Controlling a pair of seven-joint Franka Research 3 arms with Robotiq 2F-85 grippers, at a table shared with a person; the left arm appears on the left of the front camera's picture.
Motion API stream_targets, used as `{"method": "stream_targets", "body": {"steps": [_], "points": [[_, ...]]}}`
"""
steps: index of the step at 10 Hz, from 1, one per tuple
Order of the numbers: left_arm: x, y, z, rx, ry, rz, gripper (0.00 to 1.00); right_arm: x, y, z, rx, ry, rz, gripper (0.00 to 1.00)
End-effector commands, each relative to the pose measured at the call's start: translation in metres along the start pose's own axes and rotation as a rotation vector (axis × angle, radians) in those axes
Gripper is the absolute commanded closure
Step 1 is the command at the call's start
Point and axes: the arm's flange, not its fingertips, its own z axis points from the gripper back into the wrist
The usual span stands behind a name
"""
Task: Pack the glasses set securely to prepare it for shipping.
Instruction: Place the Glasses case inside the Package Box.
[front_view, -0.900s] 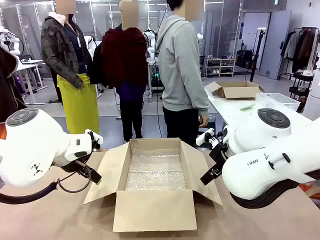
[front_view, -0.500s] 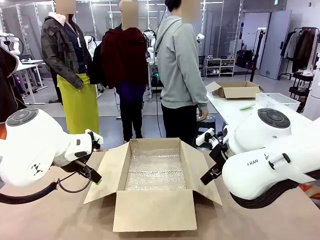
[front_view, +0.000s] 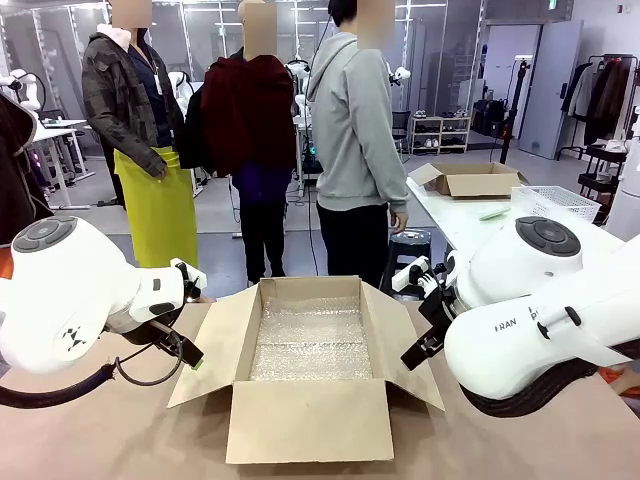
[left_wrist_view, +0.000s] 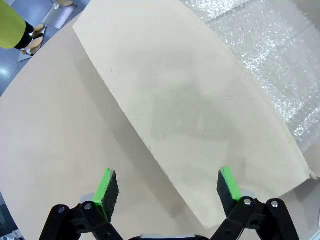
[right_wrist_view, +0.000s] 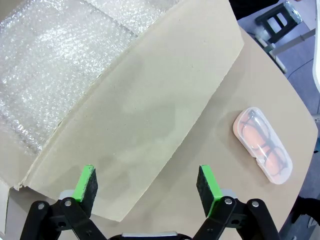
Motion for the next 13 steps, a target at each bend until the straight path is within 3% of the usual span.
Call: {"method": "stream_targets", "body": {"steps": [1, 2, 5, 8, 9, 10, 13], "points": [[0.0, 0.0, 0.0, 0.0, 0.0, 0.001, 0.0, 0.0, 0.0, 0.0, 0.001, -0.001, -0.002, 0.0], [0.0, 0.0, 0.0, 0.0, 0.0, 0.0, 0.0, 0.0, 0.0, 0.0, 0.0, 0.0, 0.0, 0.0], [0.026, 0.033, 0.061, -0.096, -0.005, -0.062, 0.0, 0.011, -0.033, 0.058, 0.026, 0.071, 0.06, 0.0], [0.043, 0.058, 0.147, -0.251, -0.03, -0.128, 0.0, 0.012, -0.088, 0.093, 0.16, 0.13, 0.129, 0.0], [0.042, 0.063, 0.176, -0.242, -0.04, -0.104, 0.0, 0.014, -0.109, 0.1, 0.16, 0.146, 0.19, 0.0], [0.033, 0.059, 0.207, -0.213, -0.116, -0.088, 0.0, 0.017, -0.133, 0.098, 0.193, 0.149, 0.275, 0.0], [0.025, 0.062, 0.217, -0.217, -0.135, -0.018, 0.0, 0.021, -0.16, 0.087, 0.232, 0.128, 0.268, 0.0]]}}
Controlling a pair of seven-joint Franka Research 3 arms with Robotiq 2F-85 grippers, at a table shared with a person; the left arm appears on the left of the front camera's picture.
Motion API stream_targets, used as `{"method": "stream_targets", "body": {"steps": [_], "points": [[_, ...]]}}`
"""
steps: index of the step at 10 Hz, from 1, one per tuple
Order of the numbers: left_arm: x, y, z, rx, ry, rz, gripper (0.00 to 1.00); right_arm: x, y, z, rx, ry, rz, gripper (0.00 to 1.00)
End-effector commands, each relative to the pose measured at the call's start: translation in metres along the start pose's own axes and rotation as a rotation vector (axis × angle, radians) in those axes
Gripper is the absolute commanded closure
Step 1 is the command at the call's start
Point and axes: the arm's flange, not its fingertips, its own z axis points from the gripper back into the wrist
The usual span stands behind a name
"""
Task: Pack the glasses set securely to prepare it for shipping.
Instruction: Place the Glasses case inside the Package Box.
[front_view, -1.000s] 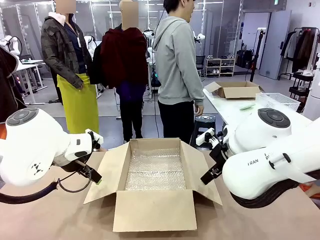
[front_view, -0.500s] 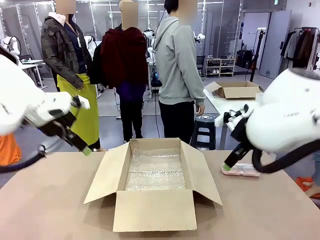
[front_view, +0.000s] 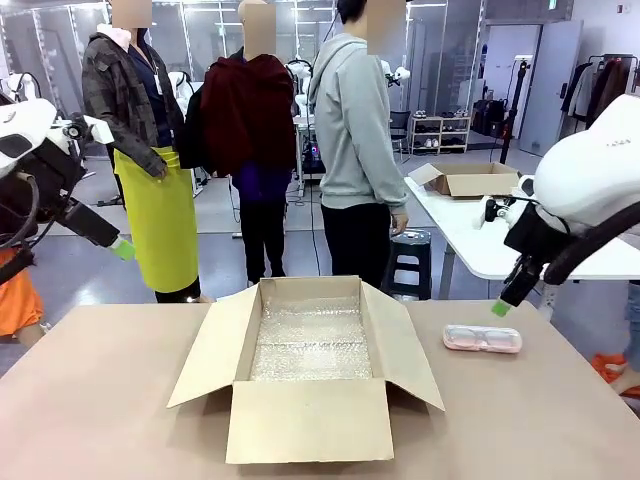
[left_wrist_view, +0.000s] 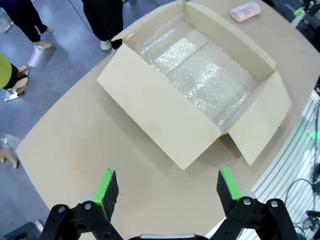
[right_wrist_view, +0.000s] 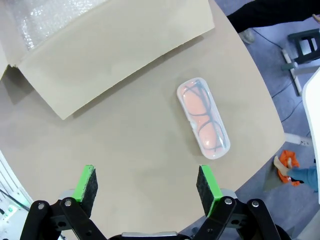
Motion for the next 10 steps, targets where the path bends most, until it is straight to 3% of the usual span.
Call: {"method": "stream_targets", "body": {"steps": [1, 5, 7, 8, 10], "points": [[0.004, -0.001, -0.003, -0.002, 0.008, -0.017, 0.0, -0.001, 0.01, 0.005, -0.012, 0.005, -0.006, 0.0], [0.004, -0.001, -0.003, -0.002, 0.008, -0.017, 0.0, 0.002, 0.003, 0.002, -0.016, 0.013, 0.004, 0.0], [0.004, -0.001, -0.003, -0.002, 0.008, -0.017, 0.0, -0.002, -0.028, -0.017, 0.092, 0.05, 0.141, 0.0], [0.004, -0.001, -0.003, -0.002, 0.008, -0.017, 0.0, -0.002, -0.037, -0.025, 0.172, 0.095, 0.274, 0.0], [0.004, -0.001, -0.003, -0.002, 0.008, -0.017, 0.0, -0.002, -0.074, -0.051, 0.214, 0.141, 0.306, 0.0]]}}
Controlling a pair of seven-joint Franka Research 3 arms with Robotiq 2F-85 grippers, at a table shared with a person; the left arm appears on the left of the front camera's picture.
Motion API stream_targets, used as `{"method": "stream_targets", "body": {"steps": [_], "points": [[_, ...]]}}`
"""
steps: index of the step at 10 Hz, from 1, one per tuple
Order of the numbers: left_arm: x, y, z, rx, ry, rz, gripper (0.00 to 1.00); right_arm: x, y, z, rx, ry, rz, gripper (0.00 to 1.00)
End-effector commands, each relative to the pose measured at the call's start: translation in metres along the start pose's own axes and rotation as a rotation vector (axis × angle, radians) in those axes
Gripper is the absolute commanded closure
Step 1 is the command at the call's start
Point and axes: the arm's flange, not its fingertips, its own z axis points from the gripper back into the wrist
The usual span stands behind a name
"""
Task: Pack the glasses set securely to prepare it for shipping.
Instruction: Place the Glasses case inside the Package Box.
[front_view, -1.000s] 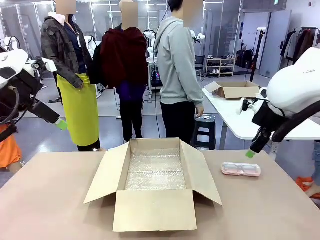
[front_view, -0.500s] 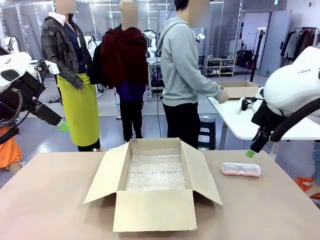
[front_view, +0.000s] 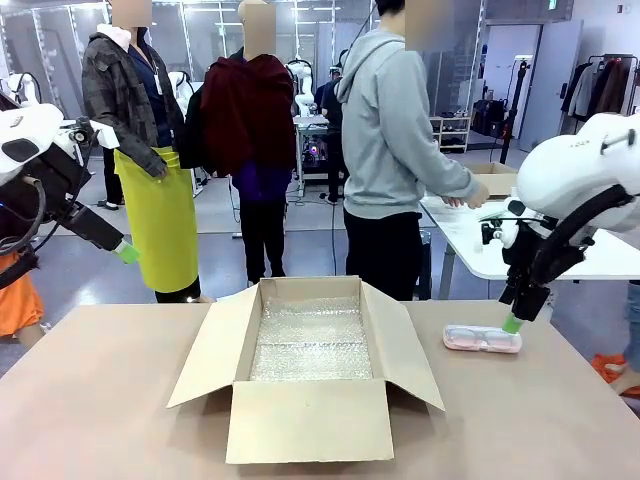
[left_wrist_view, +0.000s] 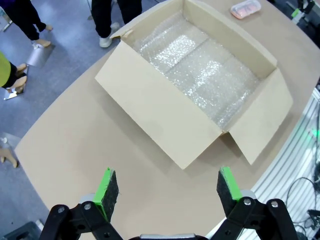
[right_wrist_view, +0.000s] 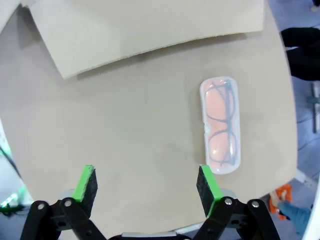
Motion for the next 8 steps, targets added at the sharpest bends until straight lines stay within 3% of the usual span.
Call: {"method": "stream_targets", "body": {"steps": [1, 8], "points": [[0.002, 0.002, 0.003, -0.003, -0.006, -0.007, 0.0, -0.005, -0.048, -0.013, 0.009, 0.093, 0.019, 0.0], [0.002, 0.002, 0.003, -0.003, -0.006, -0.007, 0.0, 0.002, -0.102, -0.08, 0.061, 0.134, 0.074, 0.0]]}}
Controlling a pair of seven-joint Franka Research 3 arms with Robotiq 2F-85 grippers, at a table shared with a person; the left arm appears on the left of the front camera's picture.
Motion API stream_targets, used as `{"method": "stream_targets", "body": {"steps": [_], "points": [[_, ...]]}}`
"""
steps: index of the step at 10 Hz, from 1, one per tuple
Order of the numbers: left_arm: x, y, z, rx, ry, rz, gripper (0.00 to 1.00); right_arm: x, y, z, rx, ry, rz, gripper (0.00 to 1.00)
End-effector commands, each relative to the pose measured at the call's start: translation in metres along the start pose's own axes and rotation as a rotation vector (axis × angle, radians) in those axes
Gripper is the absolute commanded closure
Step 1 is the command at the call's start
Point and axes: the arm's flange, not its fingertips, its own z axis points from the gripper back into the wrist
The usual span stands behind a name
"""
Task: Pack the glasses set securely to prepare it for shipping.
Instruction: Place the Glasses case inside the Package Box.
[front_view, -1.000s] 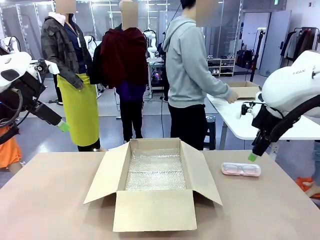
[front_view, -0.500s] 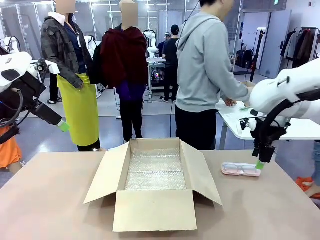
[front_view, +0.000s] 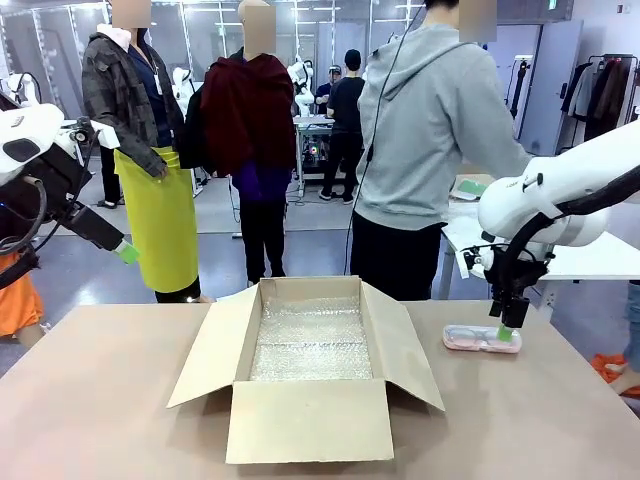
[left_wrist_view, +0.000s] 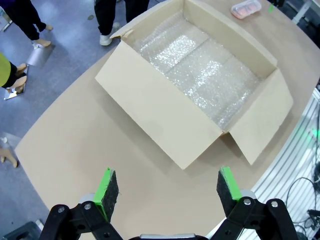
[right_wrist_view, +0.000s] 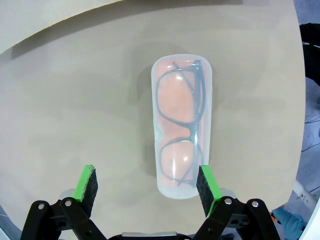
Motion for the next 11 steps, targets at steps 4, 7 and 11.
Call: {"method": "stream_targets", "body": {"steps": [4, 7, 11], "points": [[0.001, 0.001, 0.003, -0.003, -0.006, -0.008, 0.0, 0.008, -0.016, -0.036, -0.055, 0.056, 0.066, 0.0], [0.001, 0.001, 0.003, -0.003, -0.006, -0.008, 0.0, 0.011, -0.024, -0.047, -0.046, 0.05, 0.087, 0.0], [0.001, 0.001, 0.003, -0.003, -0.006, -0.008, 0.0, 0.014, -0.023, -0.055, -0.049, 0.06, 0.091, 0.2]]}}
